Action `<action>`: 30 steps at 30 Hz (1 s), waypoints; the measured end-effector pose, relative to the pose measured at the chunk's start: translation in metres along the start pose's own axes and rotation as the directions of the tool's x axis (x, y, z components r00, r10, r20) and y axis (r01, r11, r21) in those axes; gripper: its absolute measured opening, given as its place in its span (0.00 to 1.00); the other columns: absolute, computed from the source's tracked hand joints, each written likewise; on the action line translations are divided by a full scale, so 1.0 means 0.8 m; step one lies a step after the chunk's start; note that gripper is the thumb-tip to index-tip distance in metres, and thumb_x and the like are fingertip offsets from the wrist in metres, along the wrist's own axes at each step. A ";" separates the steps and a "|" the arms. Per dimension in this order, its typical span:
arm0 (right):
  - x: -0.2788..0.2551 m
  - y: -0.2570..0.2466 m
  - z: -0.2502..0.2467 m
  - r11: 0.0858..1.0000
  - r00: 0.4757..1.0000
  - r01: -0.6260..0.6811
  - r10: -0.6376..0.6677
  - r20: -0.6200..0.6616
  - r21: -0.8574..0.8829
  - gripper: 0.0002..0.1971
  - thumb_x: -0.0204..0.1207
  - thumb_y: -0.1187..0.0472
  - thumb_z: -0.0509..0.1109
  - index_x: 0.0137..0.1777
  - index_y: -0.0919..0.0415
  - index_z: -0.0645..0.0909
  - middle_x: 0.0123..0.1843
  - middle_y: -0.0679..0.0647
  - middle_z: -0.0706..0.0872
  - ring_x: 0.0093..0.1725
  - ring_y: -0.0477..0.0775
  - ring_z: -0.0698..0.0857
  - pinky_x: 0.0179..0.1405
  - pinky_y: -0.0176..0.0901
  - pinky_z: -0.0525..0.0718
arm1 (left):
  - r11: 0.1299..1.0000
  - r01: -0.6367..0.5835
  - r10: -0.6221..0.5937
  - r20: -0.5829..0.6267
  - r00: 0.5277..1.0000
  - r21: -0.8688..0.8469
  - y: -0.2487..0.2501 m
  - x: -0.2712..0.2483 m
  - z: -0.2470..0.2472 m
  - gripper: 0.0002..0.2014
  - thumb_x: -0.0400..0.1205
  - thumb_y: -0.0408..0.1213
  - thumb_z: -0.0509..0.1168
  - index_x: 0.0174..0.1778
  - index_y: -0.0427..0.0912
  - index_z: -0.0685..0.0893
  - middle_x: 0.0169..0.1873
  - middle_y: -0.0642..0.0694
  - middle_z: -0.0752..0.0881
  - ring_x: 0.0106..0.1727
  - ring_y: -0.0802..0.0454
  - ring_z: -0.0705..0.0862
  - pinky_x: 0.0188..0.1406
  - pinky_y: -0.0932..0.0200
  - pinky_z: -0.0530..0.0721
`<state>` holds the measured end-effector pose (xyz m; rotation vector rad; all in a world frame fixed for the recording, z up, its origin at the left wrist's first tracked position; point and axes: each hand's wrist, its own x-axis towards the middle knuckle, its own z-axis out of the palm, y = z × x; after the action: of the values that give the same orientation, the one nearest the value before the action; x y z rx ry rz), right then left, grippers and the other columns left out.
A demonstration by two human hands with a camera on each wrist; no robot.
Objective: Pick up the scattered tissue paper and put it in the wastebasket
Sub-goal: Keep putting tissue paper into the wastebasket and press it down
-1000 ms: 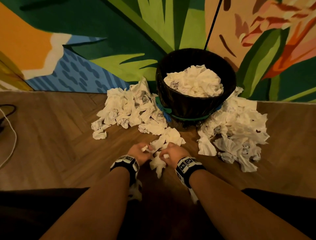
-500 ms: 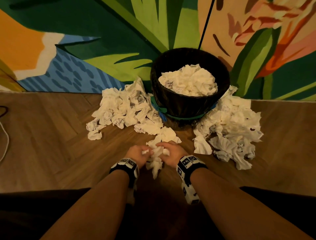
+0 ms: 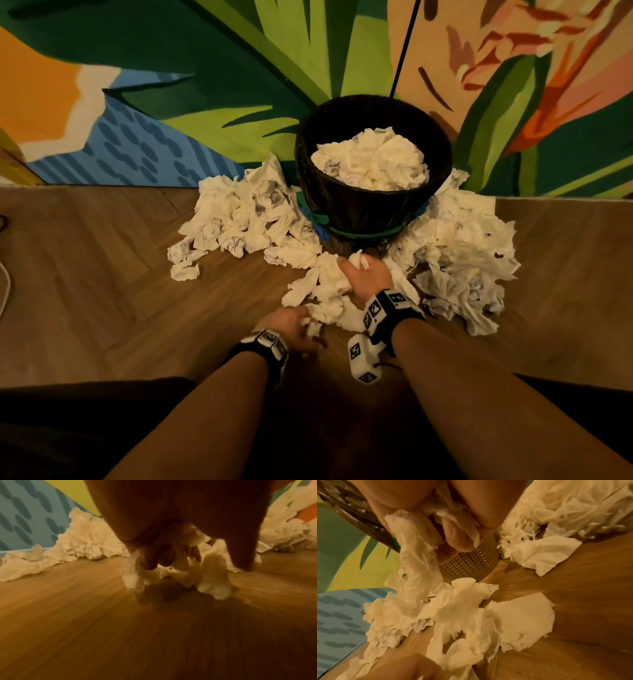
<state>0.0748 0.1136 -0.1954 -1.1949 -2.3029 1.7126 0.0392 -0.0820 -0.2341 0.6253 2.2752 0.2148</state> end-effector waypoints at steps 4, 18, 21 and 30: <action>-0.004 0.006 -0.011 0.995 0.999 0.018 -0.022 -0.037 -0.097 0.28 0.73 0.50 0.77 0.73 0.56 0.77 0.67 0.53 0.84 0.68 0.59 0.81 0.60 0.41 0.77 | 1.000 0.010 -0.009 -0.039 0.999 0.015 -0.002 0.000 0.008 0.16 0.81 0.52 0.64 0.65 0.57 0.79 0.61 0.48 0.83 0.62 0.46 0.82 0.54 0.55 0.81; -0.015 -0.008 -0.045 0.972 1.000 0.021 -0.016 0.024 -0.235 0.09 0.75 0.66 0.74 0.50 0.53 0.90 0.43 0.52 0.89 0.42 0.54 0.86 0.45 0.43 0.84 | 0.397 -0.157 -0.322 -0.298 0.899 -0.904 0.018 -0.038 -0.098 0.08 0.86 0.51 0.63 0.54 0.59 0.87 0.52 0.49 0.85 0.26 0.56 0.83 0.20 0.62 0.80; -0.014 -0.015 -0.058 0.987 0.998 -0.058 0.059 -0.001 -0.146 0.11 0.81 0.66 0.66 0.60 0.61 0.86 0.59 0.65 0.88 0.56 0.66 0.86 0.55 0.52 0.84 | 0.414 -0.186 -0.331 -0.338 0.881 -0.891 0.030 -0.042 -0.119 0.17 0.70 0.60 0.77 0.50 0.60 0.86 0.54 0.54 0.85 0.49 0.53 0.85 0.48 0.53 0.86; -0.042 -0.043 -0.071 0.956 0.979 0.132 -0.085 0.184 -0.262 0.14 0.73 0.47 0.76 0.56 0.51 0.84 0.50 0.45 0.84 0.52 0.50 0.83 0.47 0.37 0.77 | -0.186 -0.473 -0.107 -0.461 0.881 -0.861 0.102 -0.049 -0.188 0.18 0.76 0.14 0.55 0.36 0.45 0.68 0.35 0.46 0.75 0.30 0.52 0.72 0.25 0.60 0.66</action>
<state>0.1050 0.1362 -0.1308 -0.9635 -2.7240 1.5557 -0.0138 -0.0258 -0.0767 -0.0498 1.4119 2.2741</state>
